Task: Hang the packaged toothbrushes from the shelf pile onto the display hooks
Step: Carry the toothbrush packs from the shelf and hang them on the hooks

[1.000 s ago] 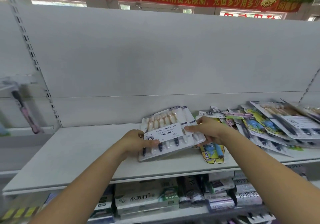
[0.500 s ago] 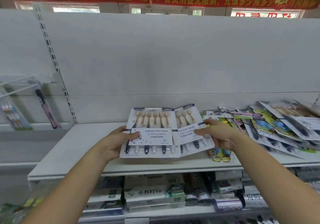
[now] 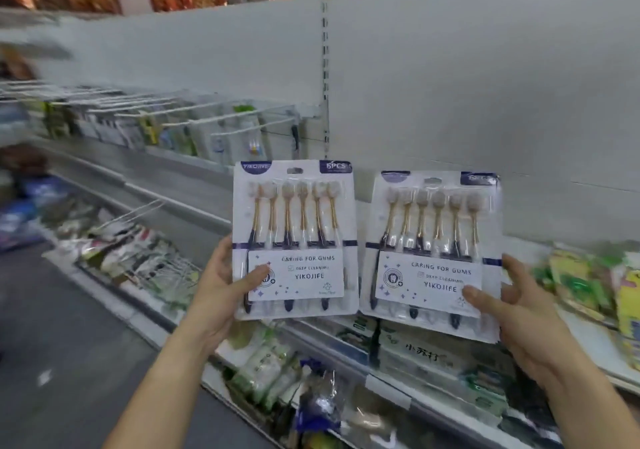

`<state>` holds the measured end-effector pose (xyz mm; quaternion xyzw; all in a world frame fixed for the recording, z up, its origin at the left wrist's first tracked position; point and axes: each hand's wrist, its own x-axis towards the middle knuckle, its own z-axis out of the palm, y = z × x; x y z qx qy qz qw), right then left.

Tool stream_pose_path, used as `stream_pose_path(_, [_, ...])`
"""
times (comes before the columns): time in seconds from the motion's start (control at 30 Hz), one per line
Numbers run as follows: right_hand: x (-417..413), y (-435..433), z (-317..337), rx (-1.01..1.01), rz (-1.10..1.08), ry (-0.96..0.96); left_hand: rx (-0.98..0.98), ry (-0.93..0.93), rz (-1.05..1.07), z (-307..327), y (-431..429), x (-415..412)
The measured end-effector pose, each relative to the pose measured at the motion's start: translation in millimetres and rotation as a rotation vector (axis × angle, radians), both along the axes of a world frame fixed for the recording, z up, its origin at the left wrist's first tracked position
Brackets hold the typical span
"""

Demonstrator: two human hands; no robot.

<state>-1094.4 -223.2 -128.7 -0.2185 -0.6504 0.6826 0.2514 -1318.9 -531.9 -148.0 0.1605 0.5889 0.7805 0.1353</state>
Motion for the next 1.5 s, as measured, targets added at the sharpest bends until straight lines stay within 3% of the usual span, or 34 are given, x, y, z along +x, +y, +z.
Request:
stream_pose_path(0.4, [-159,-173,-53,0.023,0.367,-0.121,-0.044,0.026,0.396,-70,-237,-20])
stream_pose_path(0.77, [-323,-360,-80,0.084,0.647,-0.148,-0.078,0.011,0.656,-94,-430,-85])
stream_pose_path(1.17, [-461,-438,-80,-0.022,0.717,-0.131,-0.096,-0.005,0.7,-111,-533,-198])
stream_pose_path(1.5, [-631,-476,-92,-0.108,0.751,-0.1,-0.12,-0.043,0.715,-101,-575,-345])
